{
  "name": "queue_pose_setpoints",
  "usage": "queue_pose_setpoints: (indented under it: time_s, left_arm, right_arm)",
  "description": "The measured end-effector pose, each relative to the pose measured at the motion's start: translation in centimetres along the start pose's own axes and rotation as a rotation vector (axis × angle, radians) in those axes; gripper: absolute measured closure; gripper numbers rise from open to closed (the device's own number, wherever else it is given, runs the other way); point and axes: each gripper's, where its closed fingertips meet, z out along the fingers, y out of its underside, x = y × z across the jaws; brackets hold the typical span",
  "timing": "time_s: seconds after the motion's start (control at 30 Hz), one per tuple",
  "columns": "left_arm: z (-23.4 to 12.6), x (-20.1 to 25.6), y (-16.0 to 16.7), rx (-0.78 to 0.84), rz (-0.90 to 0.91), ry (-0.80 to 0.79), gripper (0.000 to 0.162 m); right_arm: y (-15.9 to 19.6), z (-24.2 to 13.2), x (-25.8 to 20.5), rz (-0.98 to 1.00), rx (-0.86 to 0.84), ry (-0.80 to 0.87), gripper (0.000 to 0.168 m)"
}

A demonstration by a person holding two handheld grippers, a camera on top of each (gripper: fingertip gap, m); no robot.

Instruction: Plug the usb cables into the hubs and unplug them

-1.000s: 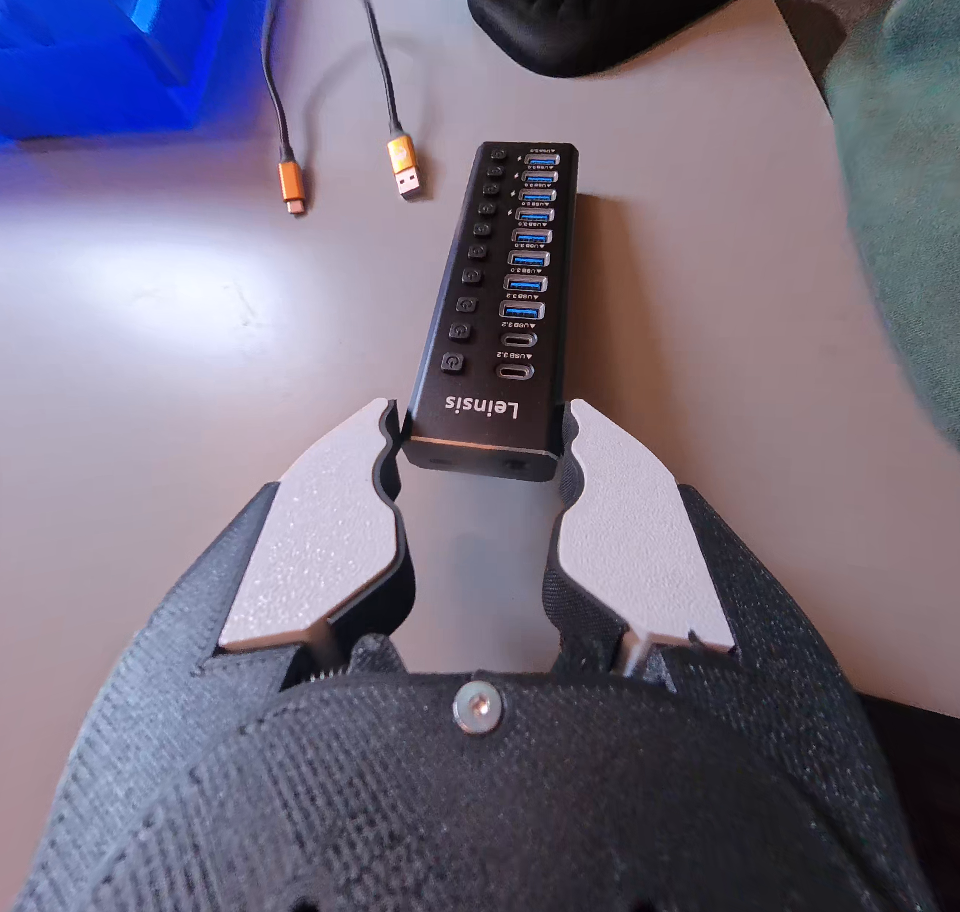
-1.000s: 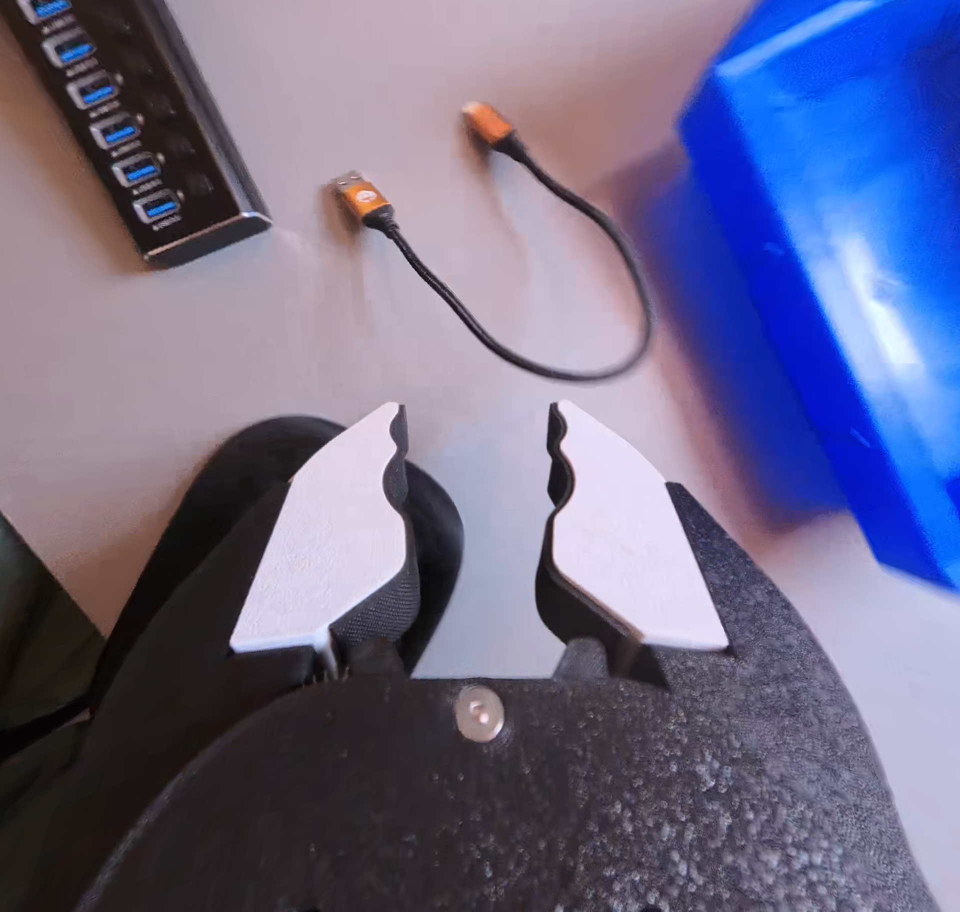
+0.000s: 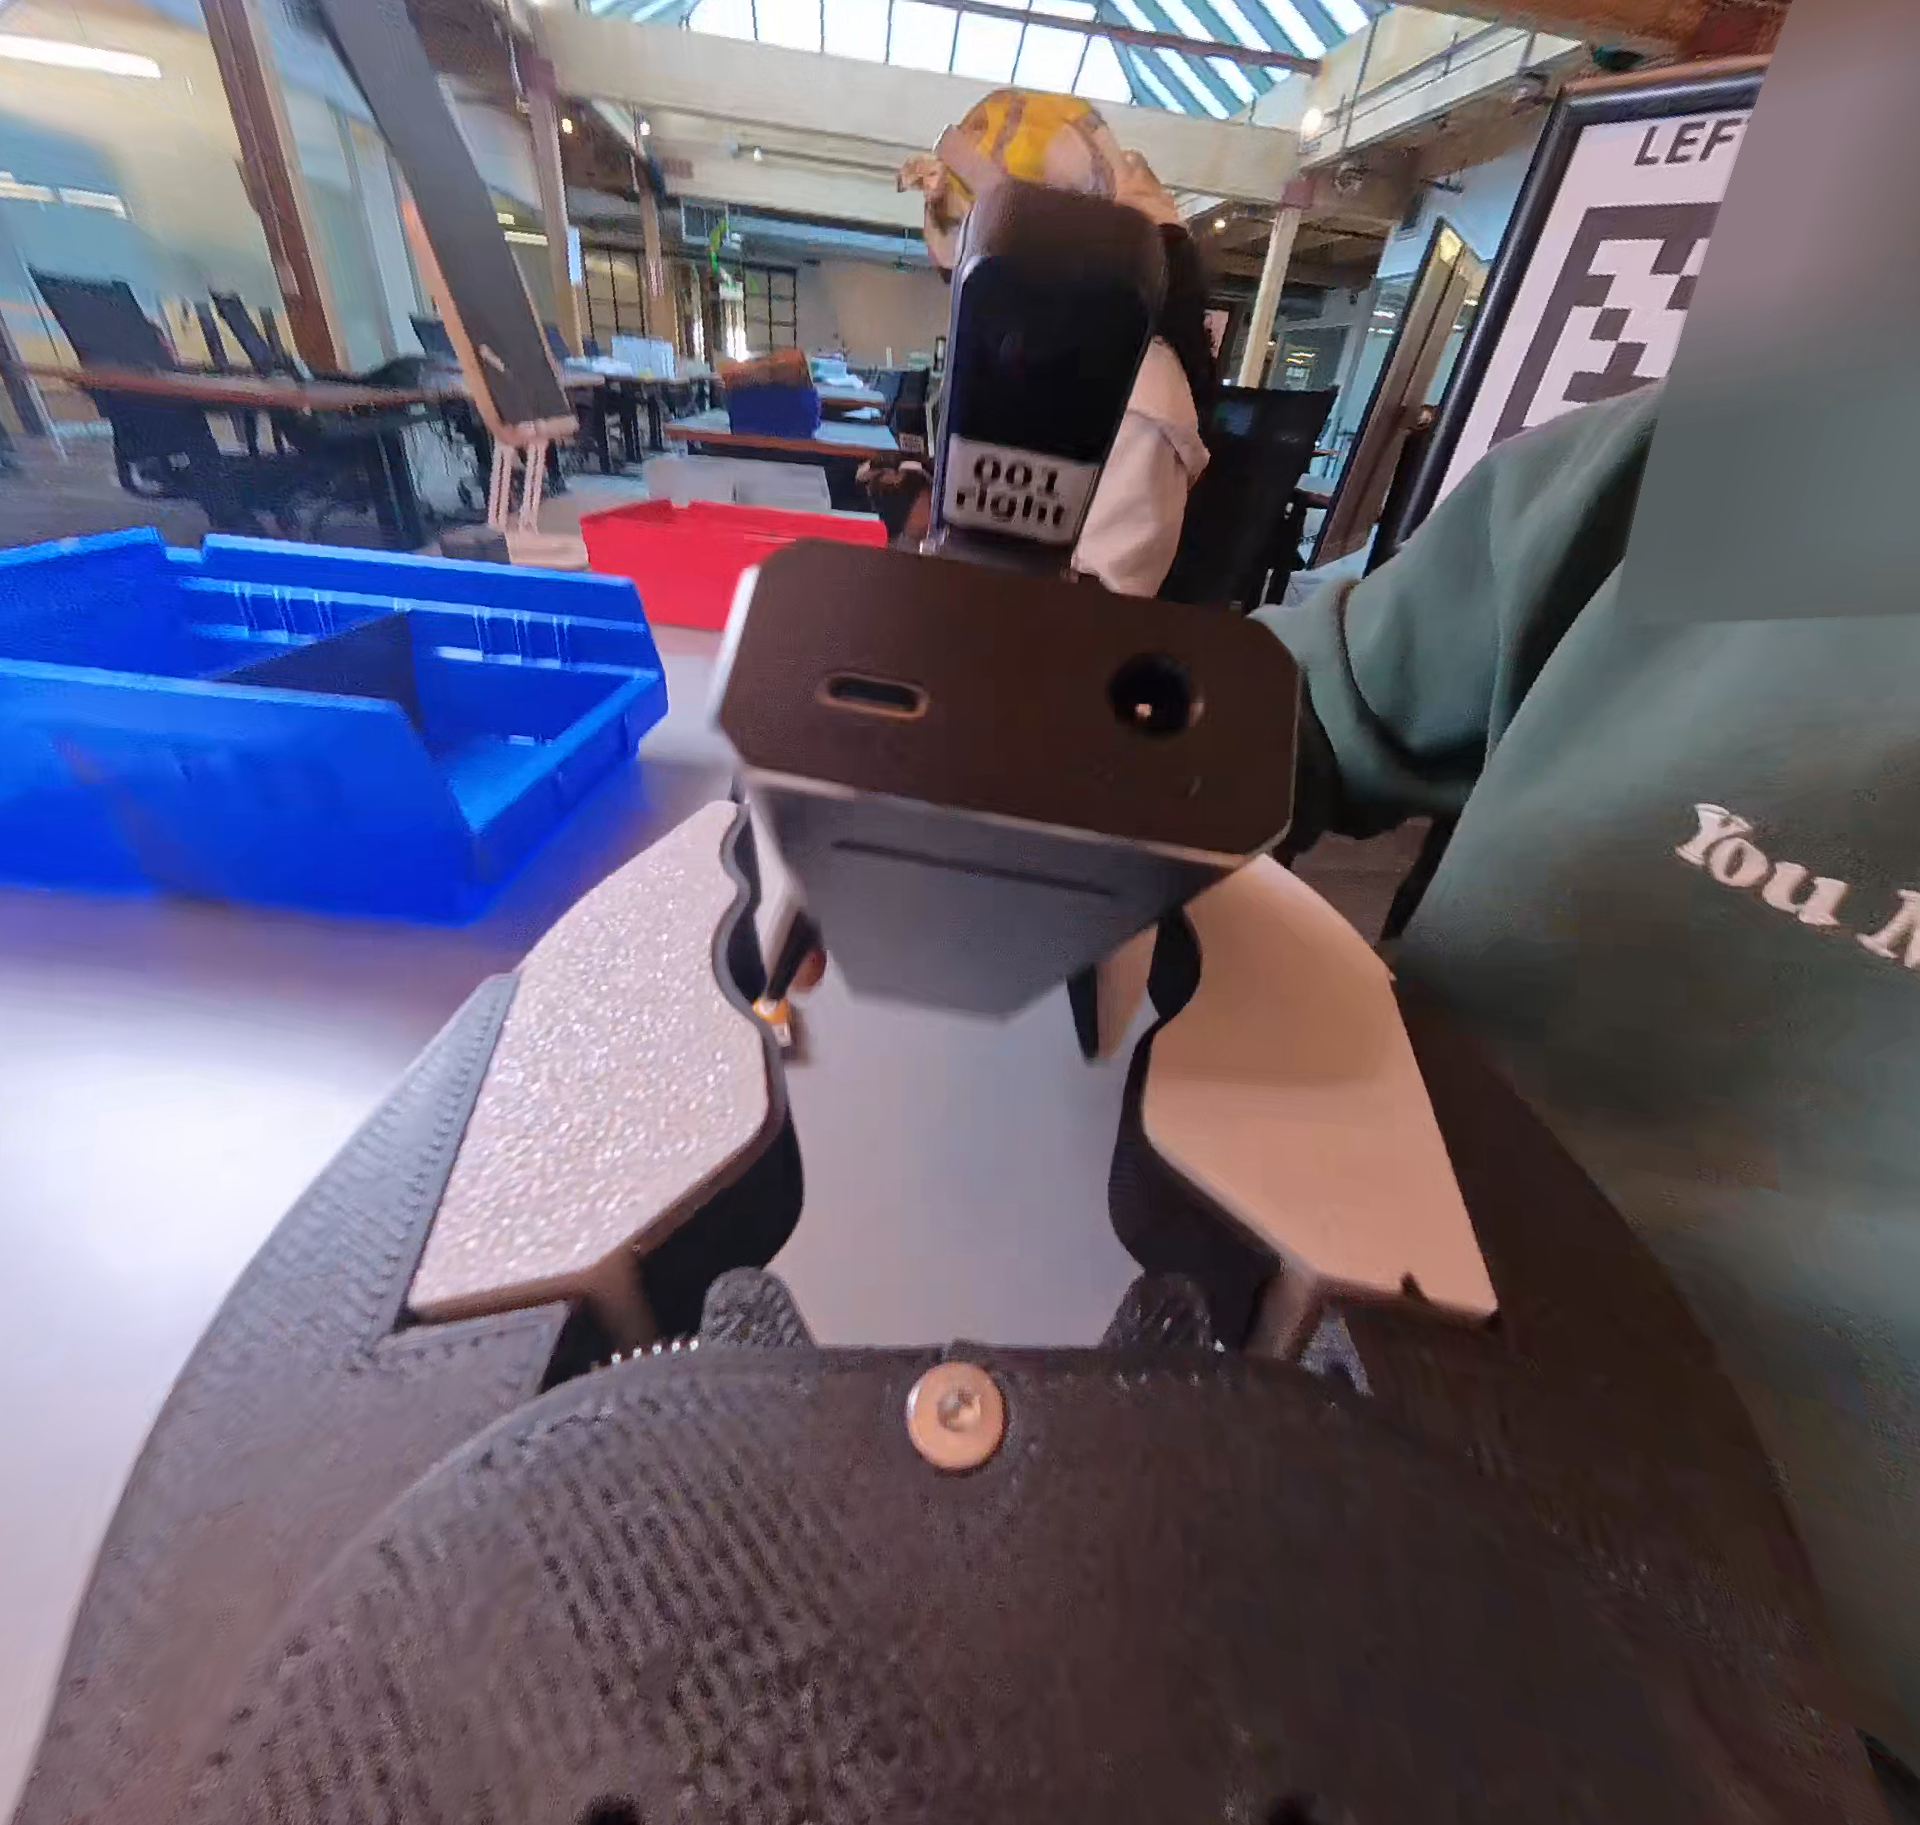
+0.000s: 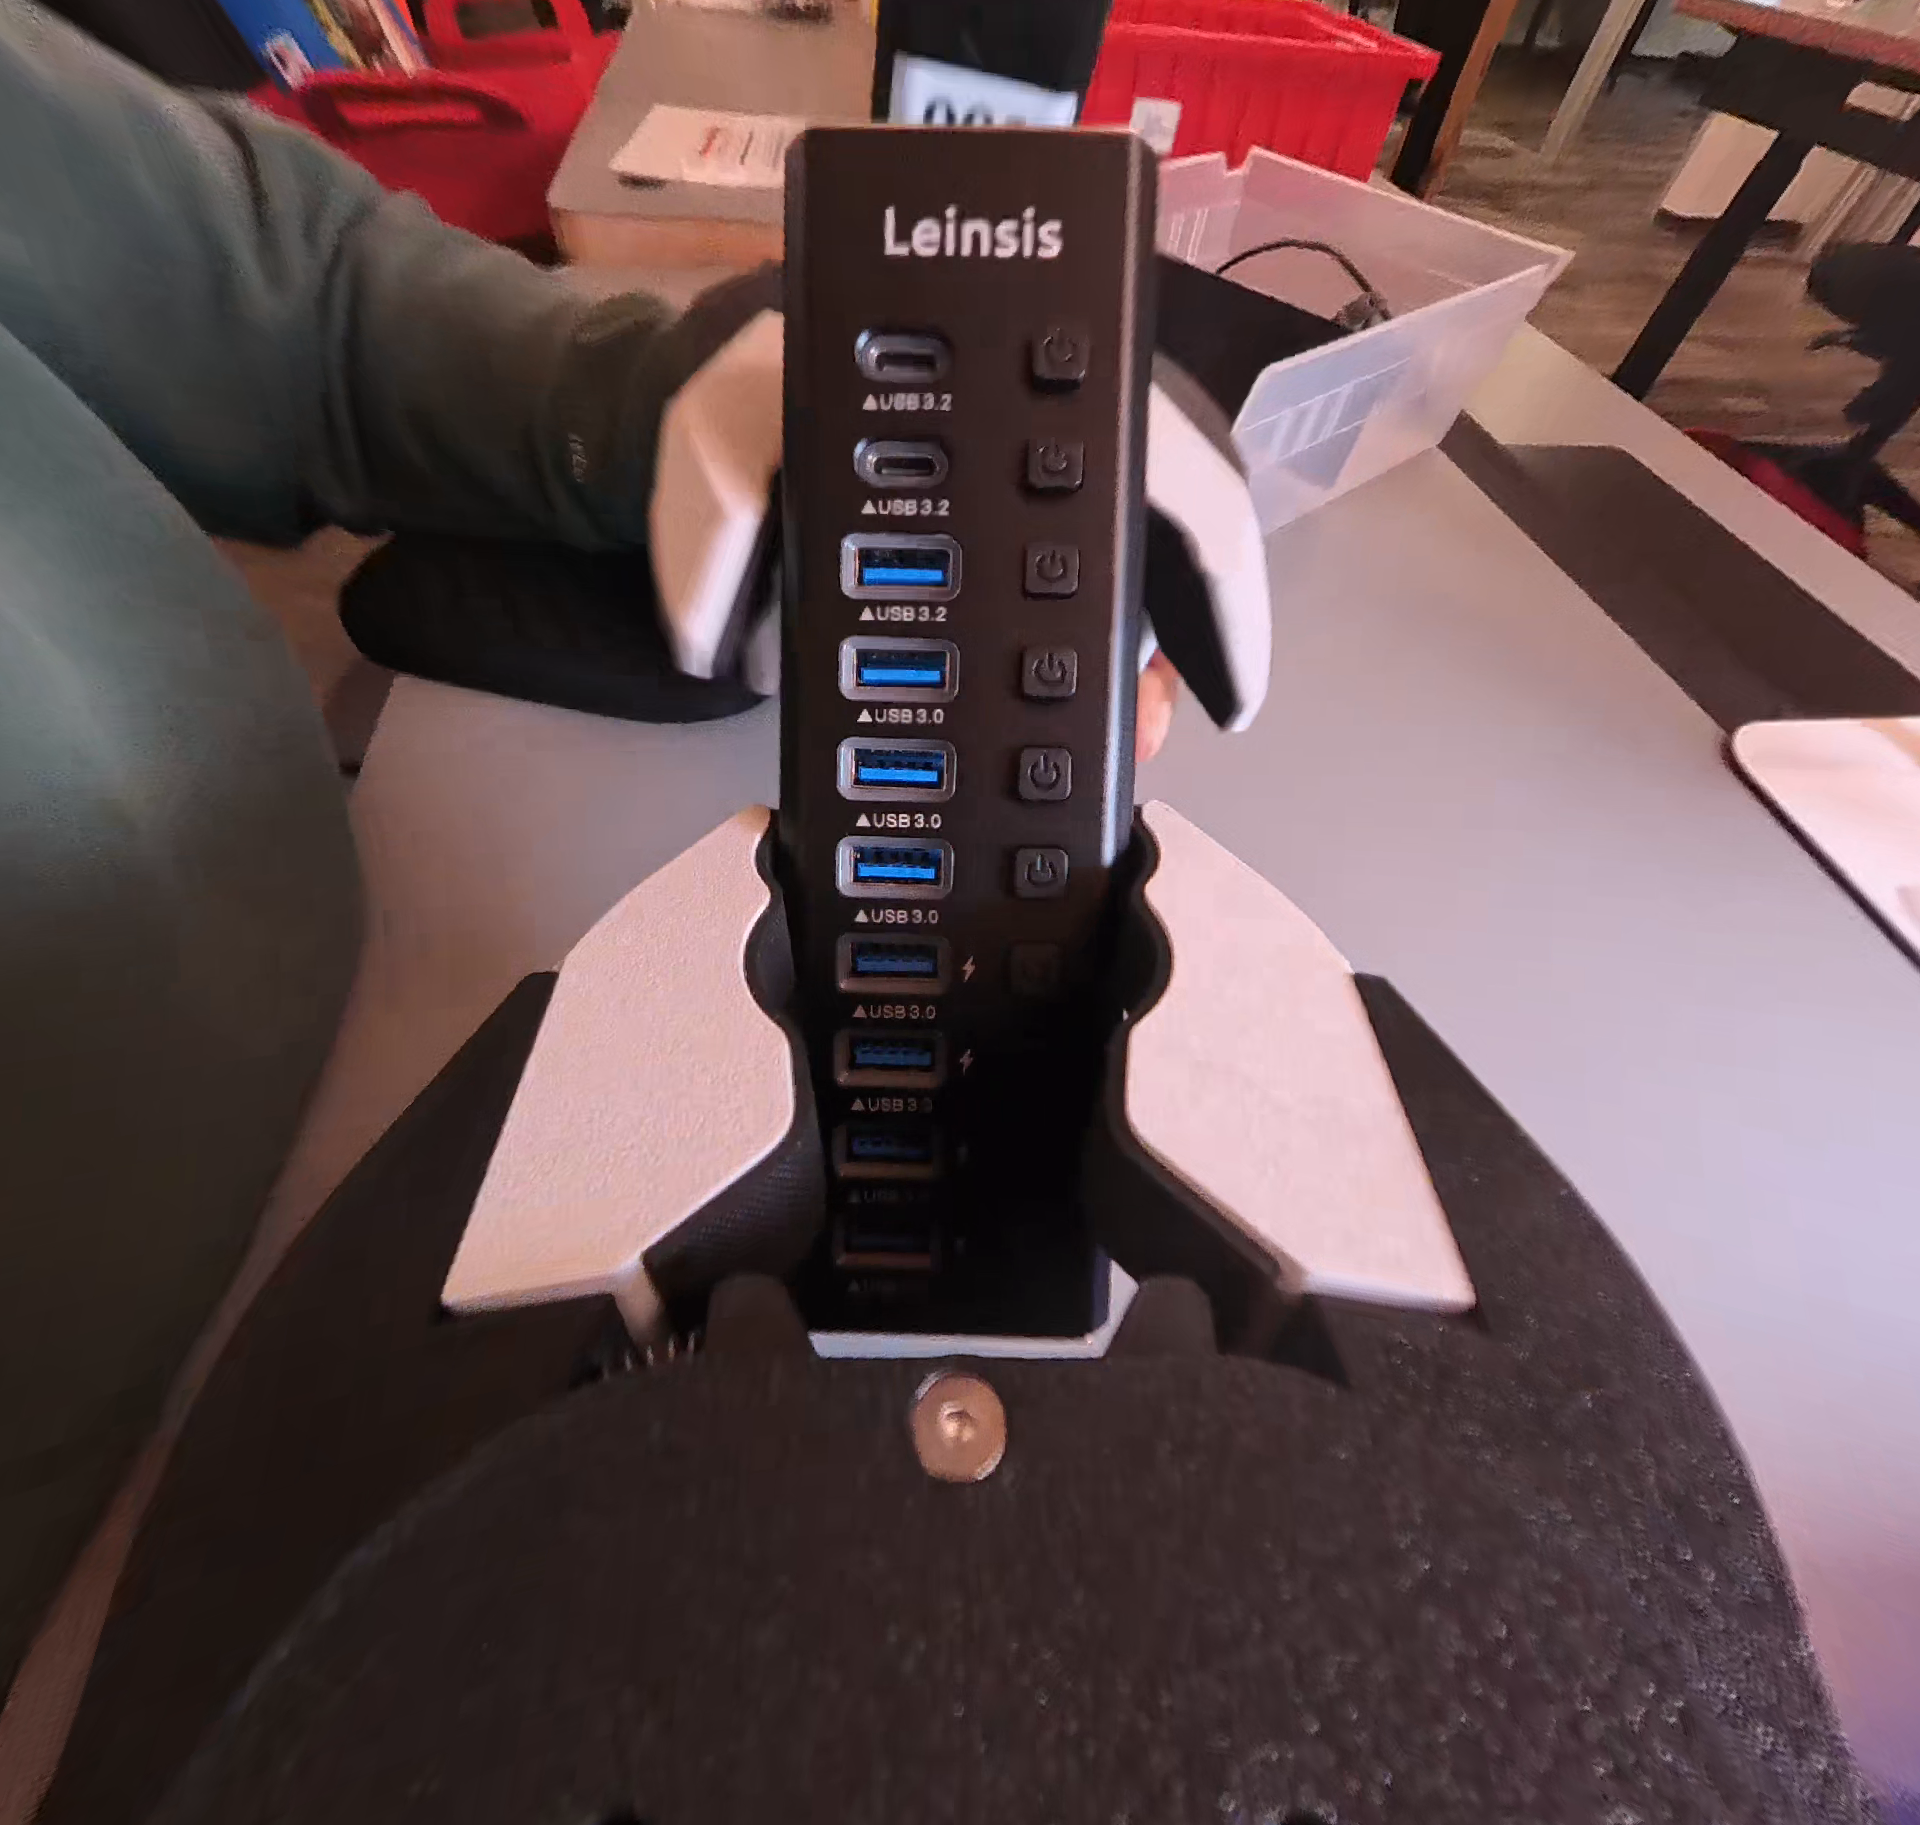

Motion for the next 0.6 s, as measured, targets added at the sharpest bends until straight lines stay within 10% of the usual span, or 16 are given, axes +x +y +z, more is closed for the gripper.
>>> queue_pose_setpoints:
  time_s: [0.4,0.6]
  left_arm:
    - [0.6,0.6,0.1,-0.053,0.194,-0.049,0.091]
    - [-2.7,-1.0,-1.3,0.019,0.107,-0.081,0.092]
  right_arm:
    - [-0.8,-0.4,-0.5,-0.086,0.002,0.042,0.107]
    - [2.0,-7.3,2.8,0.005,-0.14,0.048,0.112]
